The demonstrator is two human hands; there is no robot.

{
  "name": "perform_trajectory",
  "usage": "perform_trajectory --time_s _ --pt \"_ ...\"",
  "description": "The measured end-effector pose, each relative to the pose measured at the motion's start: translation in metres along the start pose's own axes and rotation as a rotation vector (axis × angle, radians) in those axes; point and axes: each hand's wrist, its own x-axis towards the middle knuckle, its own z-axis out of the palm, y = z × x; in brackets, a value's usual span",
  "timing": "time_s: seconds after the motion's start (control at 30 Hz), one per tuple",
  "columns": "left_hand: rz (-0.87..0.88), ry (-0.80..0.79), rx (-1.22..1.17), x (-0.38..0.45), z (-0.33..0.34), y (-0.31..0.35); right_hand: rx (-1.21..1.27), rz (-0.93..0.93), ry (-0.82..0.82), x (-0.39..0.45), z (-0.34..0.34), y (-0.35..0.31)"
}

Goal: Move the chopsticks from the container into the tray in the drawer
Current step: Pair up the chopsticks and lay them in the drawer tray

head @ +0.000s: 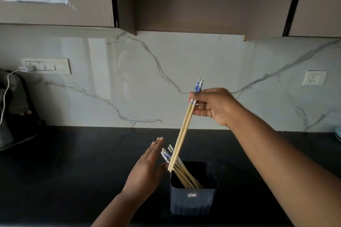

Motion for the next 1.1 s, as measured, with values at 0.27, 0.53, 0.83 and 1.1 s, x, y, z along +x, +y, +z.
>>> perform_trajectory --time_s 0.27,0.53,0.83,1.1 --pt "0.538 0.045 -0.091 0.009 -0.012 0.014 0.249 0.315 -0.011 -0.014 0.019 0.071" --pt "0.464 0.203 -0.600 0.029 -0.033 0.067 0.603 0.460 -0.035 -0.032 0.022 0.074" --pt "-0.142 0.018 -0.691 0.117 -0.105 0.126 -0.262 0.127 0.040 -0.052 0.008 0.067" --pt "-0.568 -0.153 -0.748 0.104 -0.048 0.075 -0.040 0.166 -0.134 -0.062 0.020 0.097"
